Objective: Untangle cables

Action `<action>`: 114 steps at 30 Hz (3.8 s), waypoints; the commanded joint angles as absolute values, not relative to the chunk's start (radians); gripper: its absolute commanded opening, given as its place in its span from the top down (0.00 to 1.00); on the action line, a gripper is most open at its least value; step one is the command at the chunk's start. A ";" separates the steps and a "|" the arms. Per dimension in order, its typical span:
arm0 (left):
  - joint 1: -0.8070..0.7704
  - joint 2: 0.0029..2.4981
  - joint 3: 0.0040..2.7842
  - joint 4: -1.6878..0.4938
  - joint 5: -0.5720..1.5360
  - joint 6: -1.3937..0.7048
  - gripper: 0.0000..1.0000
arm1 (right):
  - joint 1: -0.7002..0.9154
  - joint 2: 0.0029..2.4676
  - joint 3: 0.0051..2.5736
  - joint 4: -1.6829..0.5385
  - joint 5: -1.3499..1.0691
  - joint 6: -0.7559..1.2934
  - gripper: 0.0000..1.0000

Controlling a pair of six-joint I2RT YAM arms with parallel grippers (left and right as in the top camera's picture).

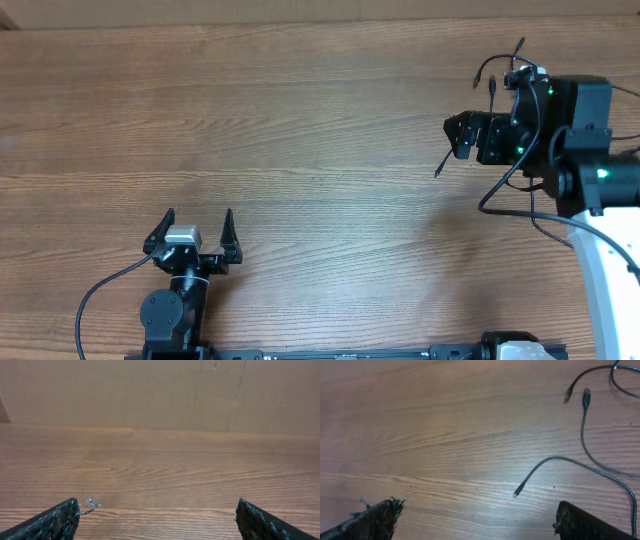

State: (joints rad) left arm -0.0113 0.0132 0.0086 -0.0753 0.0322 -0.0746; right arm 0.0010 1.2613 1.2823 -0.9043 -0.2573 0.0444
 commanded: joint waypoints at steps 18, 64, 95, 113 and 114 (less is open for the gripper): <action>-0.005 0.004 0.005 -0.078 0.022 -0.059 0.00 | -0.012 0.653 0.231 0.388 -0.257 0.037 0.00; -0.005 0.004 0.005 -0.078 0.022 -0.059 0.00 | -0.166 0.054 0.008 -0.064 -0.248 0.077 0.00; -0.005 0.004 0.005 -0.078 0.022 -0.059 0.00 | -0.138 0.002 0.008 -0.058 -0.308 -0.118 0.00; -0.005 0.004 0.005 -0.078 0.022 -0.059 0.00 | -0.125 0.002 0.008 0.139 -0.309 -0.185 0.00; -0.005 0.004 0.005 -0.078 0.022 -0.059 0.00 | -0.123 0.002 0.008 0.164 -0.308 -0.187 0.00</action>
State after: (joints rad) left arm -0.0113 0.0132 0.0086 -0.0757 0.0250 -0.0742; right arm -0.1345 0.0120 0.0185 0.1131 -0.3096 -0.1585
